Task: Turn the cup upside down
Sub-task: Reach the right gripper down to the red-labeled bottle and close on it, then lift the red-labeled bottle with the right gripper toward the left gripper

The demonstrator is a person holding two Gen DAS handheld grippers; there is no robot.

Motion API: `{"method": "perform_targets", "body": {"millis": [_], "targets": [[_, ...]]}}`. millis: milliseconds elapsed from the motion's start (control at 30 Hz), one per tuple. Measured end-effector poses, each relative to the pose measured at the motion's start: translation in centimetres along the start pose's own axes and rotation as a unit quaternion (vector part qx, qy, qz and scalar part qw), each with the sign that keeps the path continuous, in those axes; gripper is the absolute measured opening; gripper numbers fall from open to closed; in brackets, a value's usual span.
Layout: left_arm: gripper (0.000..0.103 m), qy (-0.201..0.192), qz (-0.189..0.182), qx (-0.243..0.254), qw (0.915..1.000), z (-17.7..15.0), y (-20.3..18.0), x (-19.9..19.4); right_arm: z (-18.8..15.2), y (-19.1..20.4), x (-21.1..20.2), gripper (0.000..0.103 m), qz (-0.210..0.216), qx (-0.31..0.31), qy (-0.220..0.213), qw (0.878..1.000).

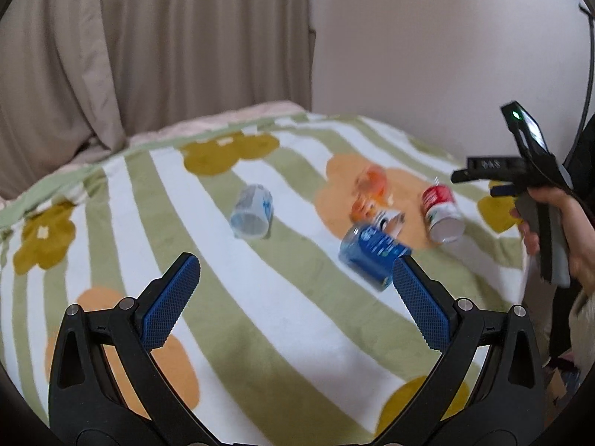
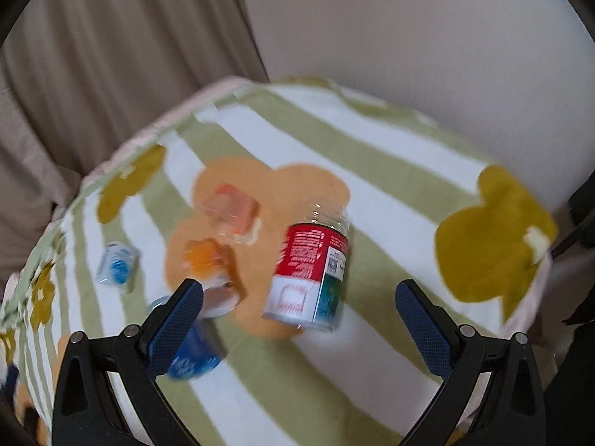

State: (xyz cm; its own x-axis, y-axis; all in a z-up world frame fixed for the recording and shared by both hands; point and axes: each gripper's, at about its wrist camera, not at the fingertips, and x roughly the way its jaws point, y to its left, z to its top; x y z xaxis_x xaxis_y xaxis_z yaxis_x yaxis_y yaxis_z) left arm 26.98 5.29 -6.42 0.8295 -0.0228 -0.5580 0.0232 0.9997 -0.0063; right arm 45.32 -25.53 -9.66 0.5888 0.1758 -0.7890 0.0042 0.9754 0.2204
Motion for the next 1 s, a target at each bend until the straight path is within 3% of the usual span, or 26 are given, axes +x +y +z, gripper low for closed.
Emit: {"method": "perform_targets", "body": {"millis": [267, 567, 633, 800, 1000], "targets": [[0.103, 0.04, -0.006, -0.003, 0.9992, -1.9, 0.2, 3.9, 2.2, -0.5, 7.4, 0.101, -0.047, 0.002, 0.061, 0.997], [0.103, 0.06, -0.014, -0.009, 0.9981, -2.9, 0.2, 5.4, 2.2, -0.9, 10.2, 0.069, -0.045, 0.005, 0.1, 0.994], [0.103, 0.061, -0.016, -0.009, 0.998, -2.9, 0.2, 5.3, 2.1, -0.9, 10.4, 0.061, -0.045, 0.003, 0.103, 0.994], [0.103, 0.055, -0.013, -0.008, 0.9984, -2.7, 0.3, 4.2, 2.1, -0.8, 9.6, 0.06, -0.036, 0.011, 0.099, 0.994], [0.103, 0.045, -0.002, -0.014, 0.9989, -2.6, 0.8, 1.9, 1.4, 1.3, 4.9, 0.06, -0.014, -0.023, 0.076, 0.997]]}}
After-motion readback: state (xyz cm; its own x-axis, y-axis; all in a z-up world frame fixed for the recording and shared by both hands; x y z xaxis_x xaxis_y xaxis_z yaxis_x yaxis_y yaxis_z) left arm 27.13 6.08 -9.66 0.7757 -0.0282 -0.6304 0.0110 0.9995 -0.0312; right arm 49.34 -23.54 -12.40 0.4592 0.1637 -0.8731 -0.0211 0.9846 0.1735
